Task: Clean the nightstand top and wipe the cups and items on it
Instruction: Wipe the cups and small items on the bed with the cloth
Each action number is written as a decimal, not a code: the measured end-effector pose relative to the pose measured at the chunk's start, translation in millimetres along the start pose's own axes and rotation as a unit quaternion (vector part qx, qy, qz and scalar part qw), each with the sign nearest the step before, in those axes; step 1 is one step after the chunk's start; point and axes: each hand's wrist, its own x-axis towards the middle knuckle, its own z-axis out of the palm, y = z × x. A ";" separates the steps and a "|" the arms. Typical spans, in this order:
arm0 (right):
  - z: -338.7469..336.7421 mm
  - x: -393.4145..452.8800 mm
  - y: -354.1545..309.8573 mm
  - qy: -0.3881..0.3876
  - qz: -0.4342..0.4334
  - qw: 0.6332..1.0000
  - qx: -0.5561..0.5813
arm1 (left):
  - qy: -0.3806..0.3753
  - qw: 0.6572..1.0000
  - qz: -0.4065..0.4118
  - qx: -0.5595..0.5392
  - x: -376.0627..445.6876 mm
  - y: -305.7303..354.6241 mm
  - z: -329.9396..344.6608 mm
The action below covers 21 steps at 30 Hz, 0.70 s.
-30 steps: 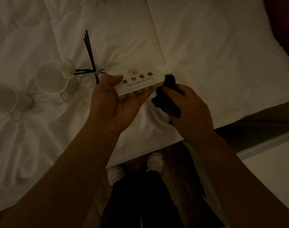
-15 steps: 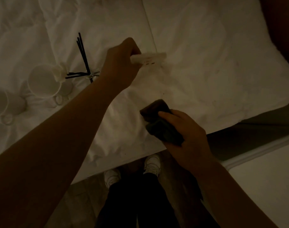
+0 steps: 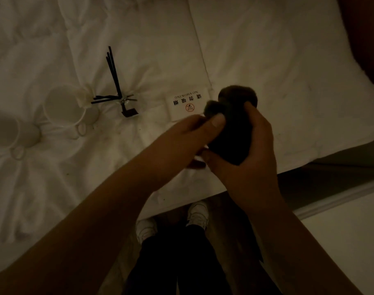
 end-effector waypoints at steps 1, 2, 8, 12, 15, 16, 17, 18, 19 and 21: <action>1.3 0.2 -2.5 -0.020 -0.002 1.000 0.009 | -0.020 0.999 0.010 -0.038 -4.5 -3.7 1.5; 2.5 0.2 -5.1 -0.040 -0.001 0.999 0.018 | -0.006 0.998 0.027 -0.064 -6.7 -7.5 -0.3; 12.6 3.4 -11.9 -0.011 0.198 0.919 0.342 | 0.022 0.993 0.112 -0.018 -23.1 -16.2 -30.2; 16.4 -8.2 -21.8 -0.176 0.307 0.840 0.411 | 0.024 0.992 0.126 -0.011 -47.3 -9.1 -45.6; 19.0 -15.2 -34.1 -0.112 0.280 0.887 0.348 | 0.122 0.988 0.083 0.040 -60.7 -2.7 -57.2; 18.6 -16.4 -39.0 -0.089 0.270 0.900 0.331 | 0.139 0.986 0.077 0.040 -66.0 -1.3 -59.8; 18.7 -18.0 -45.0 -0.073 0.257 0.909 0.319 | 0.151 0.985 0.071 0.040 -72.2 -0.2 -61.0; 19.1 -20.8 -54.1 -0.063 0.243 0.918 0.308 | 0.158 0.984 0.068 0.042 -82.4 3.6 -61.3; 18.5 -22.2 -58.4 -0.056 0.232 0.925 0.297 | 0.158 0.984 0.065 0.046 -88.2 4.8 -60.5; 15.7 -27.1 -77.3 -0.058 0.210 0.938 0.269 | 0.179 0.980 0.071 0.048 -106.4 12.9 -59.6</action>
